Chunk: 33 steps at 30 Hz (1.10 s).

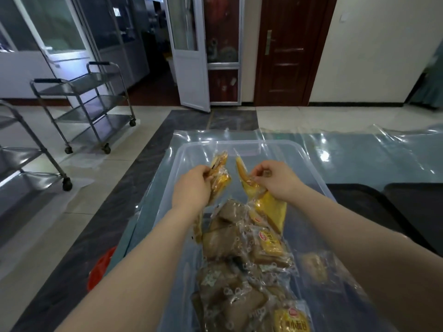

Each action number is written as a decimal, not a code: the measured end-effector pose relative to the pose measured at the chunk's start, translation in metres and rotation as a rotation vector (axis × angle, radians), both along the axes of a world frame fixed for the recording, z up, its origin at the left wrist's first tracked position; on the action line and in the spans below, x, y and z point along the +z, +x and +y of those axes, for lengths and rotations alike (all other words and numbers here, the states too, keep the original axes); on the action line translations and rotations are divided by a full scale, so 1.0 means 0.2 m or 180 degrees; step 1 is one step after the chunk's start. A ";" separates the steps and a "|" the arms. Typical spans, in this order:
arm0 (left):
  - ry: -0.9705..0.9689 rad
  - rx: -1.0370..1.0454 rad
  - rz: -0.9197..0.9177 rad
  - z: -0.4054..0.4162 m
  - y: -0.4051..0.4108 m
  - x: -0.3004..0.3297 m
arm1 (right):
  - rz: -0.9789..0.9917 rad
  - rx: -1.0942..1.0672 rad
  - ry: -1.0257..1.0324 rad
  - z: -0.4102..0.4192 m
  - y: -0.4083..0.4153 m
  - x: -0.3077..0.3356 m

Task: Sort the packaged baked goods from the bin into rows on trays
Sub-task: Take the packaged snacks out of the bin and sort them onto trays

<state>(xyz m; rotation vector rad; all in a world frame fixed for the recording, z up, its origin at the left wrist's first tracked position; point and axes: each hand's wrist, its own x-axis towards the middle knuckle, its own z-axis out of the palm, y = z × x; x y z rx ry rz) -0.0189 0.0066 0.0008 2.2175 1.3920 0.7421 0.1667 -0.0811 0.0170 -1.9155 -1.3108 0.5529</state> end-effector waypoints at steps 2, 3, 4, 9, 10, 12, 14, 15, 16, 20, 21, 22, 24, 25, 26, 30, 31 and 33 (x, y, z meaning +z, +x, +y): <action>0.0028 -0.0073 0.0021 -0.04 0.00 0.02 | -0.0020 -0.0025 0.0074 -0.06 0.00 -0.01; 0.0057 -0.0113 0.0009 -0.06 -0.01 0.03 | -0.0033 -0.0050 0.0110 -0.10 -0.01 -0.01; 0.0089 -0.0152 -0.0025 -0.08 -0.01 0.04 | -0.0032 -0.0087 0.0144 -0.14 -0.01 -0.02; 0.0218 -0.0402 -0.0353 -0.22 -0.02 0.14 | 0.0140 -0.0415 0.0617 -0.36 -0.04 0.04; 0.0253 -0.0472 -0.0427 -0.25 -0.02 0.16 | 0.0217 -0.0488 0.0770 -0.40 -0.05 0.07; 0.0320 -0.0630 -0.0589 -0.32 0.00 0.19 | 0.0263 -0.0633 0.1040 -0.48 -0.07 0.11; 0.0371 -0.0823 -0.0739 -0.42 0.04 0.22 | 0.0244 -0.0762 0.1205 -0.56 -0.08 0.14; 0.0377 -0.0939 -0.0769 -0.46 0.07 0.24 | 0.0234 -0.0814 0.1260 -0.60 -0.09 0.15; 0.0374 -0.1040 -0.0769 -0.51 0.09 0.24 | 0.0198 -0.0851 0.1308 -0.64 -0.08 0.15; 0.0437 -0.1137 -0.0768 -0.66 0.21 0.27 | 0.0160 -0.0904 0.1514 -0.78 -0.02 0.17; 0.0463 -0.1132 -0.0767 -0.70 0.25 0.28 | 0.0219 -0.0915 0.1603 -0.82 0.01 0.17; 0.0480 -0.1132 -0.0760 -0.74 0.29 0.30 | 0.0285 -0.0931 0.1683 -0.86 0.05 0.17; 0.0509 -0.1187 -0.0751 -0.84 0.39 0.32 | 0.0432 -0.0988 0.1825 -0.95 0.15 0.17; 0.0518 -0.1235 -0.0756 -0.89 0.45 0.34 | 0.0500 -0.1021 0.1909 -1.00 0.21 0.17; 0.0519 -0.1287 -0.0747 -0.94 0.52 0.35 | 0.0542 -0.1052 0.1991 -1.04 0.28 0.17; 0.0568 -0.1540 -0.0455 -1.14 0.89 0.35 | 0.0557 -0.1067 0.2033 -1.25 0.66 0.11; 0.0586 -0.1583 -0.0347 -1.19 0.99 0.34 | 0.0565 -0.1056 0.1981 -1.30 0.76 0.08; 0.0526 -0.1654 -0.0142 -1.29 1.20 0.29 | 0.0519 -0.1060 0.1826 -1.43 0.97 0.02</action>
